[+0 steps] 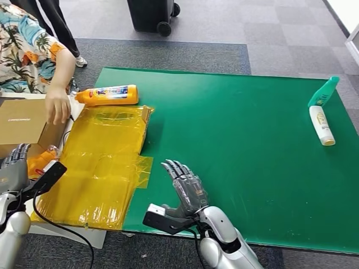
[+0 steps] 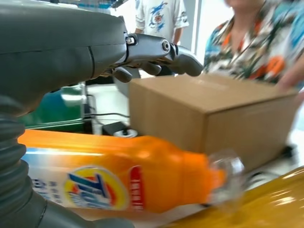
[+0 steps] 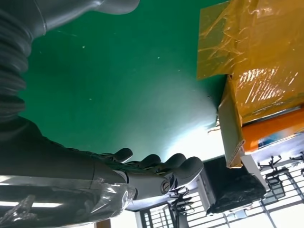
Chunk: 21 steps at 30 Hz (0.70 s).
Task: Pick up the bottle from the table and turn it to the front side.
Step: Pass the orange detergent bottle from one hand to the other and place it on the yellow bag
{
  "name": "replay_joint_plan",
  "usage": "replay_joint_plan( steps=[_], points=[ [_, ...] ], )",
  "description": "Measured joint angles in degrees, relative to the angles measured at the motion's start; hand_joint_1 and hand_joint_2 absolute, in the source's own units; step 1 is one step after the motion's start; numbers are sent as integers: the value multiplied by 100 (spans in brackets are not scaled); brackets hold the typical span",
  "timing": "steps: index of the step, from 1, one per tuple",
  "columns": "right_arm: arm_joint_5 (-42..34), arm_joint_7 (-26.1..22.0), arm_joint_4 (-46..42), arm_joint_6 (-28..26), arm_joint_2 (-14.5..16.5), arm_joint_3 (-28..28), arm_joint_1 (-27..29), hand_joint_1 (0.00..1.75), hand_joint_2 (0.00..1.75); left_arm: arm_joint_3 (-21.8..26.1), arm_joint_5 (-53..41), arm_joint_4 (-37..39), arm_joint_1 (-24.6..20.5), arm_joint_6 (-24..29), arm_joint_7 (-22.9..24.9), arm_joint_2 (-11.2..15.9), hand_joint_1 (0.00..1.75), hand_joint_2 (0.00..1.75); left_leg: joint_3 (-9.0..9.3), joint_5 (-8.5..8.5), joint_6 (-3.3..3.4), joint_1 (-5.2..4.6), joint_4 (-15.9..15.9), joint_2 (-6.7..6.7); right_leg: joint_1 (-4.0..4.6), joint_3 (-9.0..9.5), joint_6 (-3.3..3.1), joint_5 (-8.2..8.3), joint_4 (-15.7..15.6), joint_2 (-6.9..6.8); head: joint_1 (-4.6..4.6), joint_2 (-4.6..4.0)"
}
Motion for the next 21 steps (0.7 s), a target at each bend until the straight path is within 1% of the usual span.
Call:
replay_joint_plan(
  steps=[3,5,7,9,13,15,17,19,21],
  points=[
    [24,22,-28,-1,-3,0,43,0,175,15,488,-317,51,684,-571,-304,0,175,-3,-1,1,0,0,0,-1,-1,0,1,-1,0,1,0],
    [43,29,-30,-50,-4,-1,67,0,175,30,987,-643,139,1144,-1018,-565,0,175,-4,-3,3,-1,0,0,-2,-1,1,1,-2,0,2,0],
    [57,36,-30,-175,-4,-4,99,0,175,37,1552,-995,274,1464,-1463,-823,0,175,-5,-6,5,-1,1,1,-2,-1,2,0,-3,0,1,0],
    [41,15,-30,-422,-4,-26,137,0,175,35,2285,-1363,458,1698,-2022,-1085,0,175,-5,-9,7,-2,1,1,-3,-1,4,-2,-5,0,-1,-1],
    [-165,-185,-111,-1149,-2,-186,259,0,175,22,3956,-2088,867,1964,-3351,-1664,0,175,-7,-13,9,-2,1,0,-3,-2,7,-4,-7,0,2,0],
    [-361,-332,-202,-1454,6,-285,306,0,175,-6,4569,-2443,1017,2047,-3843,-1899,0,175,-7,-14,10,-2,1,0,-3,-2,8,-5,-8,0,1,-1],
    [-545,-453,-316,-1664,15,-375,329,0,175,-71,5009,-2851,1108,2151,-4064,-2078,0,175,-7,-14,10,-1,1,0,-3,-2,8,-5,-8,0,1,-1],
    [-695,-541,-450,-1783,22,-458,338,0,175,-149,5337,-3313,1153,2263,-4116,-2230,0,175,-7,-14,10,-1,1,0,-3,-1,8,-5,-8,0,1,0],
    [-816,-608,-592,-1835,36,-526,341,0,175,-184,5693,-3763,1173,2187,-4125,-2410,0,175,-7,-14,10,-1,1,0,-3,0,8,-5,-8,0,1,-1]
  ],
)
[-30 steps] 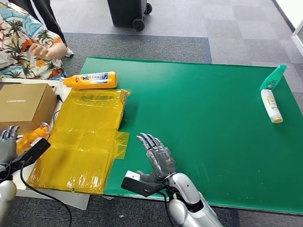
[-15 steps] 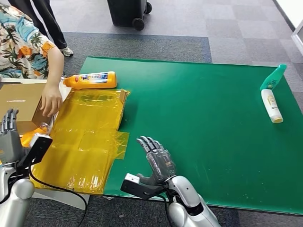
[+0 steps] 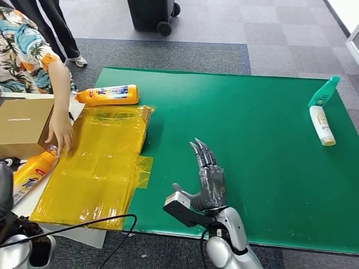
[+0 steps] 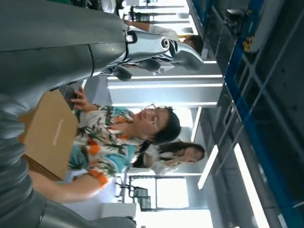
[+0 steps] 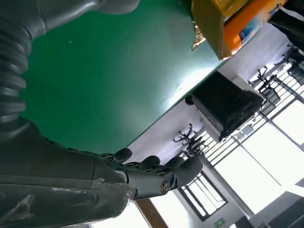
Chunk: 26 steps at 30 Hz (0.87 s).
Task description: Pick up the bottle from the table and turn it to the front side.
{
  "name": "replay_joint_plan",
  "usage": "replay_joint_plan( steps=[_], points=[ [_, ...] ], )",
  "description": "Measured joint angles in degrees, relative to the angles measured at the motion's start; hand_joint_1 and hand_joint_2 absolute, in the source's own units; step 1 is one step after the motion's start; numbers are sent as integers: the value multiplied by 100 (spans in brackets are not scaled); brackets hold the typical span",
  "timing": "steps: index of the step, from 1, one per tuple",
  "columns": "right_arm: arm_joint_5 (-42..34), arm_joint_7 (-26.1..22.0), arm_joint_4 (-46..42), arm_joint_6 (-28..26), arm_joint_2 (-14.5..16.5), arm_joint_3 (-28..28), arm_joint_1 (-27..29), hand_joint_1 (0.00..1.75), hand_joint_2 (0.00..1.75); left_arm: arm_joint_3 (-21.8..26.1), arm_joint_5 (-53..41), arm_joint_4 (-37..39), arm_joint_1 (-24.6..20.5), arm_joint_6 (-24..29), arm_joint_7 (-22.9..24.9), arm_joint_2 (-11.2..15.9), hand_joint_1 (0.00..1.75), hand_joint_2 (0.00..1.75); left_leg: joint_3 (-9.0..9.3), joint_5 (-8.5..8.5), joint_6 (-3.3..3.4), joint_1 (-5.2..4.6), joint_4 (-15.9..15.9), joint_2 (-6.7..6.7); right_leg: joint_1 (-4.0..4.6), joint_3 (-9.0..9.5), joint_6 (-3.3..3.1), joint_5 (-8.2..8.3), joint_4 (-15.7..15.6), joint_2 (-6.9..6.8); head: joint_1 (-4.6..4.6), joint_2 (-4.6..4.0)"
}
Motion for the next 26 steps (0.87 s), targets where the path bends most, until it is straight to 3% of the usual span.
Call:
replay_joint_plan(
  steps=[5,8,16,22,26],
  points=[
    [-116,-50,-224,-5,22,-66,-1,0,175,199,460,-752,55,-744,-1,-554,0,175,0,1,1,0,0,0,0,2,1,1,0,0,1,0],
    [-171,-91,-280,-31,23,-91,9,0,175,284,498,-943,90,-896,-1,-693,0,175,1,1,1,0,0,0,0,2,1,1,0,0,1,1],
    [-389,-362,-296,-135,44,-102,-8,0,175,197,451,-988,124,-1123,-1,-725,0,175,1,1,0,0,0,0,1,1,2,1,0,0,1,0],
    [-546,-497,-295,-317,86,-87,-34,0,175,-404,58,-870,261,-614,-1,-657,0,175,0,0,1,-1,0,0,-1,1,3,1,0,-1,1,0],
    [-558,-502,-295,-324,106,-77,-32,0,175,-618,137,-787,291,-589,-1,-632,0,175,0,0,1,-1,0,0,-2,0,2,1,0,0,1,1]
  ],
)
